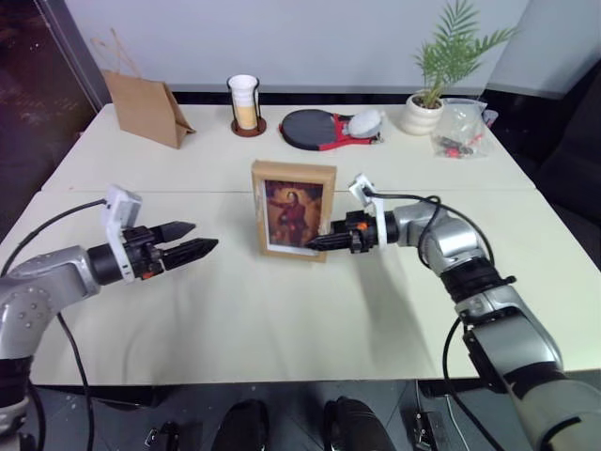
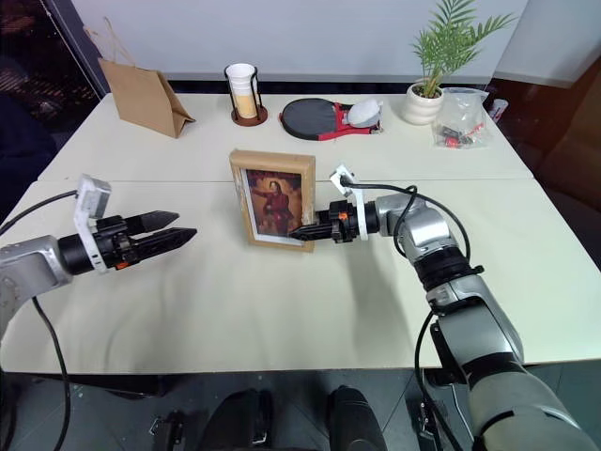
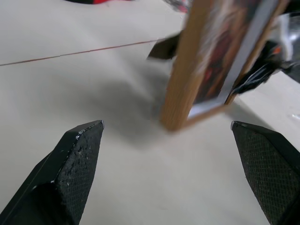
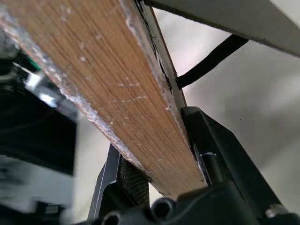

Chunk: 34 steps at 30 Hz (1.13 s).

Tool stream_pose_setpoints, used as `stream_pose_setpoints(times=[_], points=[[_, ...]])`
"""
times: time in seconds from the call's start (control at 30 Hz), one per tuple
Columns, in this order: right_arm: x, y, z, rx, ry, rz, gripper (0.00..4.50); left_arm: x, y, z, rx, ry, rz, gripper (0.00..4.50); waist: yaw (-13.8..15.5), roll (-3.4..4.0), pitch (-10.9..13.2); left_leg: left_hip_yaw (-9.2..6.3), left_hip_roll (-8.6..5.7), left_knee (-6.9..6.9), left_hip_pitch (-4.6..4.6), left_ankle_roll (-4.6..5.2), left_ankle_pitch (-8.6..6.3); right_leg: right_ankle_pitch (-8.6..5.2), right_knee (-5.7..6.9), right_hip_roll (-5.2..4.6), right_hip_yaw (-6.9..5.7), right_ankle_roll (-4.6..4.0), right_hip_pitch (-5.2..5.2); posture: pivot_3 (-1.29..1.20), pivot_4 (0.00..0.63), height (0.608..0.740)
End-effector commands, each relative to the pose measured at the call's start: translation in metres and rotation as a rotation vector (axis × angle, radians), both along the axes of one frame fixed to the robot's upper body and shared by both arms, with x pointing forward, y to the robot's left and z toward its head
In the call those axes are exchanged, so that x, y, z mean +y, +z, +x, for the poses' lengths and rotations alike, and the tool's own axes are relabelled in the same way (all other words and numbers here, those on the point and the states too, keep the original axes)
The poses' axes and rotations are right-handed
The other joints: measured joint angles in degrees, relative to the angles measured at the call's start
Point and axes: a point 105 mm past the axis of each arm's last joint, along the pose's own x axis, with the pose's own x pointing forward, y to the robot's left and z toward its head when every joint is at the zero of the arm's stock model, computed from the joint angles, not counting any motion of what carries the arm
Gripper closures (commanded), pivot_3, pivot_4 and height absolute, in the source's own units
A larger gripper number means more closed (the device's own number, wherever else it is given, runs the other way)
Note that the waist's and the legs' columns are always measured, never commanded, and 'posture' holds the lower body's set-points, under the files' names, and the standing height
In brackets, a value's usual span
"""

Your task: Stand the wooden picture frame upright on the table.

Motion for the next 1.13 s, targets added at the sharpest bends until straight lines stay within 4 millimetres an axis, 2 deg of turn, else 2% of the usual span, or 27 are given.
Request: stream_pose_setpoints(times=[0.03,0.23,0.43,0.47,0.6,0.73,0.87,1.03,1.13], points=[[0.009,0.010,0.002,-0.027,0.070,0.025,3.32,-0.004,0.012,0.000,-0.061,-0.012,0.021,0.02,0.0,0.00,0.0,0.04,0.01,0.00,-0.03,0.00,0.00,0.00,0.03,0.03,0.02,0.00,-0.06,0.00,0.150,0.740],[0.010,-0.007,0.007,0.037,0.059,-0.001,3.32,-0.008,0.010,-0.004,-0.058,-0.027,0.028,0.02,0.0,0.00,0.0,0.16,0.02,0.06,-0.05,0.00,0.00,0.01,0.08,0.12,0.03,0.03,-0.12,0.00,0.150,0.740],[-0.001,-0.008,0.009,0.042,0.039,-0.025,0.65,-0.007,0.010,-0.007,-0.054,-0.040,0.034,0.00,0.0,0.00,0.0,0.15,0.01,0.08,-0.04,0.00,0.00,0.01,0.12,0.12,0.03,0.03,-0.11,0.00,0.150,0.740],[-0.006,-0.009,0.009,0.036,0.030,-0.038,0.05,-0.007,0.010,-0.007,-0.053,-0.044,0.037,0.00,0.0,0.00,0.0,0.15,0.01,0.07,-0.04,0.00,0.00,0.01,0.12,0.12,0.03,0.03,-0.11,0.00,0.150,0.740],[-0.036,-0.016,0.011,-0.112,-0.040,-0.180,0.05,-0.007,0.008,-0.010,-0.057,-0.079,0.083,0.00,0.4,0.00,0.0,0.14,-0.01,0.07,-0.04,0.00,0.00,0.01,0.10,0.12,0.02,0.03,-0.09,0.00,0.150,0.740],[-0.061,0.014,-0.010,-0.206,-0.064,-0.162,0.05,-0.005,0.009,-0.011,-0.068,-0.093,0.096,0.00,0.4,0.01,0.0,0.16,-0.05,0.07,-0.05,0.01,0.00,0.01,0.08,0.11,0.03,0.03,-0.10,0.00,0.150,0.740],[-0.085,0.039,-0.034,-0.320,-0.128,-0.217,0.05,-0.003,0.009,-0.012,-0.082,-0.102,0.129,0.00,0.3,0.04,0.0,0.13,0.01,0.06,-0.05,0.01,-0.01,0.01,0.10,0.12,0.03,0.03,-0.11,0.00,0.150,0.740],[-0.089,0.072,-0.066,-0.427,-0.169,-0.242,0.05,0.002,0.003,-0.017,-0.078,-0.131,0.208,0.00,0.1,0.04,0.0,0.17,0.04,0.08,0.09,0.01,0.00,0.01,0.14,0.19,0.06,0.02,-0.04,0.00,0.150,0.740],[-0.086,0.077,-0.077,-0.460,-0.172,-0.263,0.05,0.004,0.003,-0.020,-0.072,-0.143,0.218,0.00,0.3,0.05,0.0,0.16,0.04,0.06,0.09,0.01,-0.01,0.00,0.13,0.24,0.06,0.01,-0.04,0.00,0.150,0.740]])
